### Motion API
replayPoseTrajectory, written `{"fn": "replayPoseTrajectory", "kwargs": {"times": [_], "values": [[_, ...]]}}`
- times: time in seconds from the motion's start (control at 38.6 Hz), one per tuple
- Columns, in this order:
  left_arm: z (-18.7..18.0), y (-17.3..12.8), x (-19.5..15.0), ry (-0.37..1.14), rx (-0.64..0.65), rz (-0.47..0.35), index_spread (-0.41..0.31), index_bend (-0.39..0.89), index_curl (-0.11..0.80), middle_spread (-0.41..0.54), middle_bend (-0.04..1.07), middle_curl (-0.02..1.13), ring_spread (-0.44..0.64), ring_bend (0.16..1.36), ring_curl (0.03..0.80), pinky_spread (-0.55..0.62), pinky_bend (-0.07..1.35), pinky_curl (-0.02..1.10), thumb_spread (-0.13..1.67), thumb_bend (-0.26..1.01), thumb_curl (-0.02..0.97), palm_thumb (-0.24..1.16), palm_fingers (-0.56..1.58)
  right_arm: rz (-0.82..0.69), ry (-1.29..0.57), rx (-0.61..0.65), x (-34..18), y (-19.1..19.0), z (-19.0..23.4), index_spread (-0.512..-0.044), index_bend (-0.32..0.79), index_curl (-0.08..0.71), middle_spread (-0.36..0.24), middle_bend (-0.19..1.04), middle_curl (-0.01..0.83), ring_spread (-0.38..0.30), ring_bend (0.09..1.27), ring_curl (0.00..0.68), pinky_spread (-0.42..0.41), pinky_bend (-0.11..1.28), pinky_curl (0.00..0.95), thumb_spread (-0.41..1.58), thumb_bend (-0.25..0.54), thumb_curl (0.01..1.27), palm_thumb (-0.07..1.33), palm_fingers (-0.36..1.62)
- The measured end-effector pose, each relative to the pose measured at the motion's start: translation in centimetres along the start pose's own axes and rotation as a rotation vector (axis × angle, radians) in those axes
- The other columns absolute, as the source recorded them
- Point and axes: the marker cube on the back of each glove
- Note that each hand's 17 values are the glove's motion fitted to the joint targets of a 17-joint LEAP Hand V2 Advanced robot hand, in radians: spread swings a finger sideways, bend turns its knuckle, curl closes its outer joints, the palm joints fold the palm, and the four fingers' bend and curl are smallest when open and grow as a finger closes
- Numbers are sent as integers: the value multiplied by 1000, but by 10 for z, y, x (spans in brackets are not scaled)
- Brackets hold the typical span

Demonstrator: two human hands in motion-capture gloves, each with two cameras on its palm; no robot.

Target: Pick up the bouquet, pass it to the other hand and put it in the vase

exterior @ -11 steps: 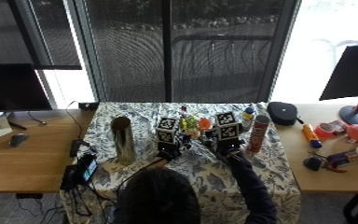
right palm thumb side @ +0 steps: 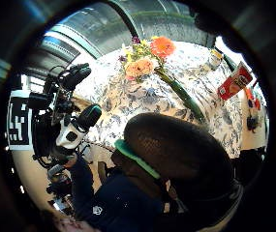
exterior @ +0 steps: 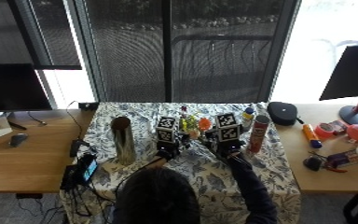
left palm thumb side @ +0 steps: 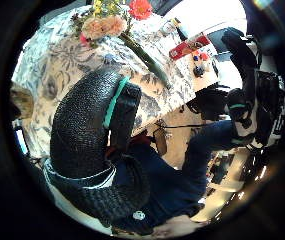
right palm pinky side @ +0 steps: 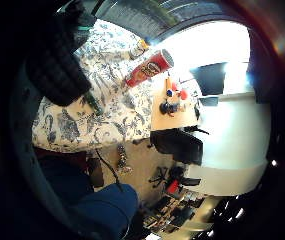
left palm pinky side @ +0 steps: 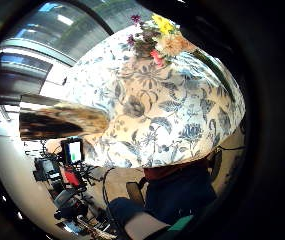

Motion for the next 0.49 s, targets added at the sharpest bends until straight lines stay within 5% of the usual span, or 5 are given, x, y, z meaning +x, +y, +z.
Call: {"fn": "replayPoseTrajectory", "kwargs": {"times": [0.49], "values": [[7,9,-18,42,-21,-13,-66,166,254,159,166,218,188,570,262,259,368,273,1170,7,186,194,354,-27,-70,-57,-15,-20,18,-347,75,140,-34,291,280,10,486,256,167,465,291,1109,27,183,301,419]]}}
